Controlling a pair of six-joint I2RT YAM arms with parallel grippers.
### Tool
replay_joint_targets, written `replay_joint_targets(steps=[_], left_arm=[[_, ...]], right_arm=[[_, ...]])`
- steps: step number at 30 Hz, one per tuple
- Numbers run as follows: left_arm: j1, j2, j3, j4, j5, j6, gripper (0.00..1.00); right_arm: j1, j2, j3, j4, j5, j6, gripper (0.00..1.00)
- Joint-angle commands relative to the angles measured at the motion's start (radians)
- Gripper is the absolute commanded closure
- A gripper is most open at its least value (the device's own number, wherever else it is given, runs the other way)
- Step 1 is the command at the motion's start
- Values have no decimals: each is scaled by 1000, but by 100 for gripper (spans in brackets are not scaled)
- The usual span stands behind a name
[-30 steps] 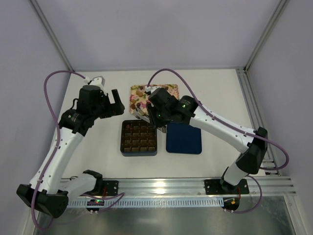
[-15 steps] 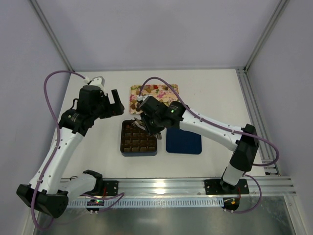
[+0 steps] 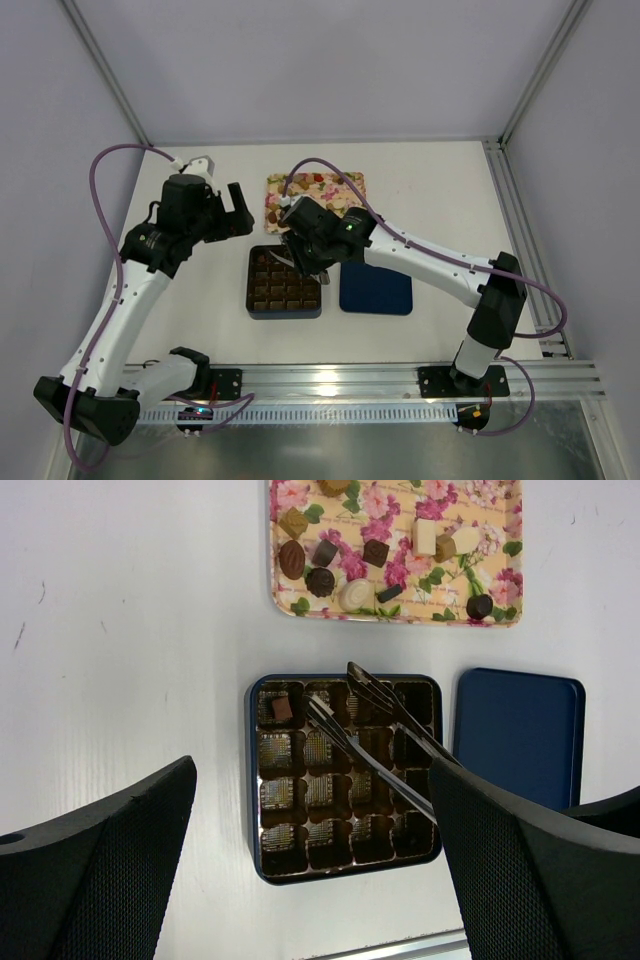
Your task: Pack the chocolate
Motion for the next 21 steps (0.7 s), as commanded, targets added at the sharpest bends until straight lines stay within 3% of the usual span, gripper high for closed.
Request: replay_joint_targets(steps=[1,10,21], left_arm=[[1,-8,21,5,-13,3,4],[1,-13,36,-1,-14,11,4],[1,-13,39,3,-24,11,4]], right_arm=[[3,-14,36,29,22,-9,53],[-47,-79,65,-6,50,-28,53],[-308,-179,-63,11,50,-84,53]])
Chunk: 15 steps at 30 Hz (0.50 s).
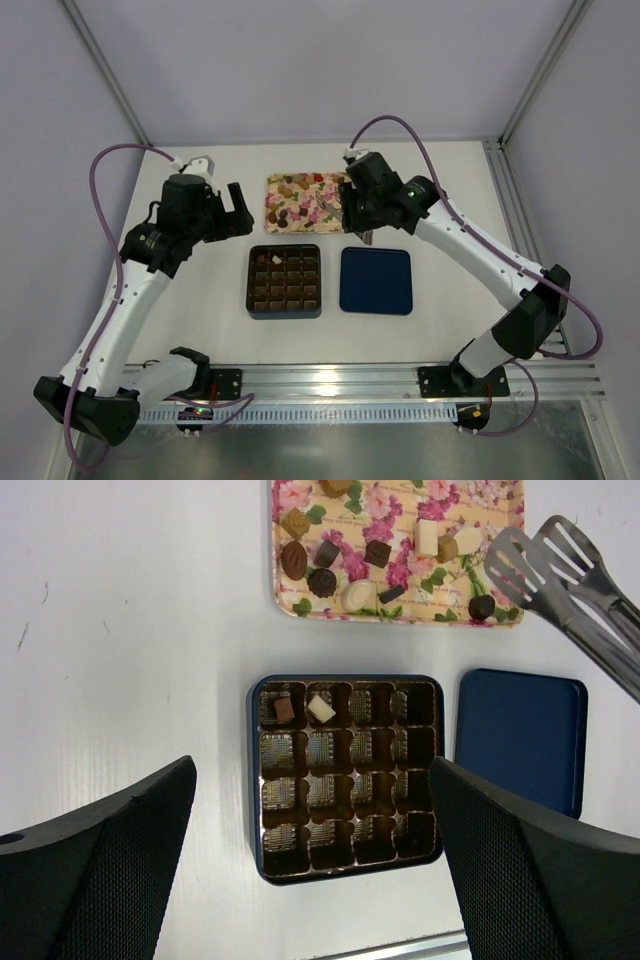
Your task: Pack the chocolate
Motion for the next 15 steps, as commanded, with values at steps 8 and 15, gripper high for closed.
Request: replay_joint_targets(steps=[8,15], left_arm=[[1,-11,39,4,-16,13,3],[1,-5,41,2,-17,19,3]], right_arm=[[-133,49,-73,96,-15,-70,54],[-139,180,25,98,-26,-87,58]])
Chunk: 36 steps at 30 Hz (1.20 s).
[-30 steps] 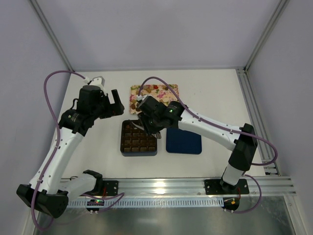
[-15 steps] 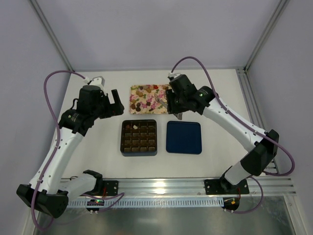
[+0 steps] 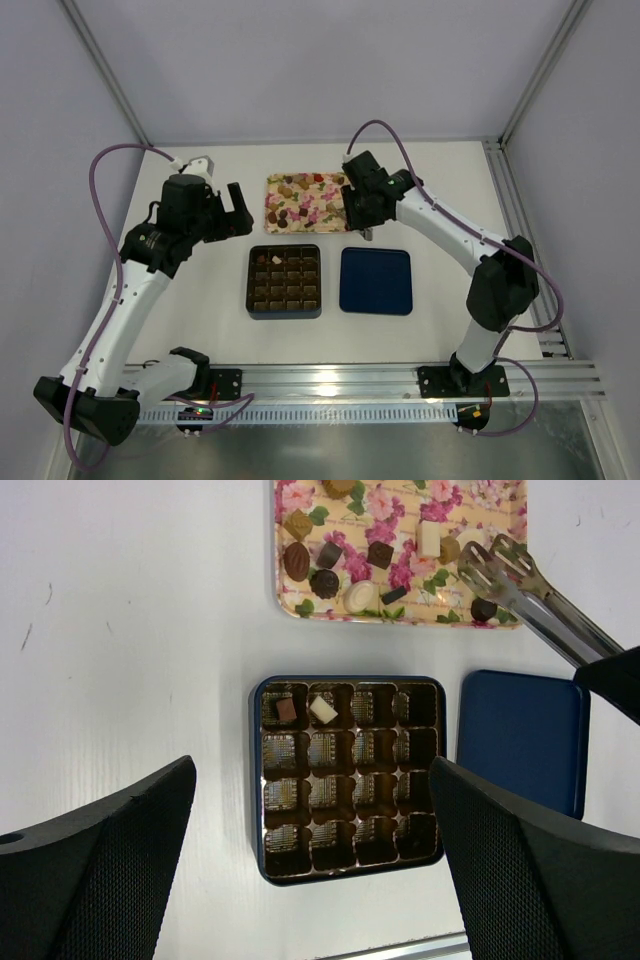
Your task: Pack the chocolate
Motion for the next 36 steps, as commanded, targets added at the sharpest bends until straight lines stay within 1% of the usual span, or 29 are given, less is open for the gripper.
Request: replay_joint_targets(steps=[1,6,13,20,36], left_arm=[[1,-2,40,-1,-14,19,3],[1,-2,40,-3,-16,21,3],[1,2,40,-3,-16,19,4],[1,2,36,-3,-16,18,3],[1,7,37,1,-14,15,3]], right_arm=[[-1,39,86,48,-4,-27,58],[-2,102,123,41,10,-33,58],[-4,137,152,38,9,-41,59],[-4,140,153,44,-2,-41,62],[-4,165,153,40,-7,-45,63]])
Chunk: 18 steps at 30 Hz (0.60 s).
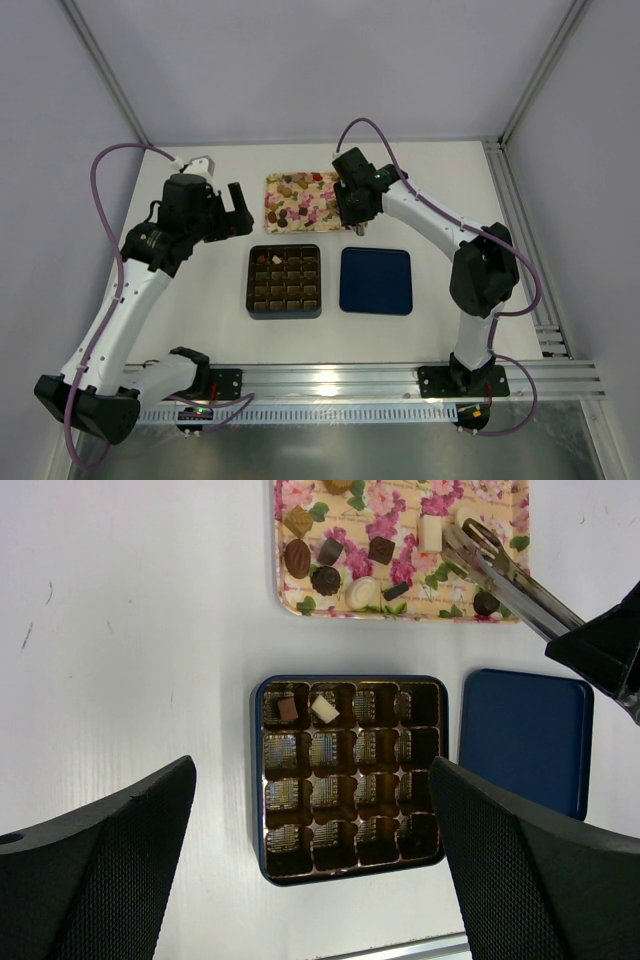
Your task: Pack the chocolate
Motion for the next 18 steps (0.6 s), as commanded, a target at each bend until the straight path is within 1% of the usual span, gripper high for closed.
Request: replay_joint_targets(steps=[1,5,13,18], left_arm=[[1,-1,37,-1,-13,12,4],[1,-2,37,-1,-13,10,3],[1,-11,43,-8,-16,8,3],[1,-16,50,-11,-15,4,3]], right_arm=[[-3,6,45,22,1,-10,65],[-3,0,46,25,2,-7,71],[-3,-57,60,5,20,-2,74],[-2,-139,42,-10,-1,10,75]])
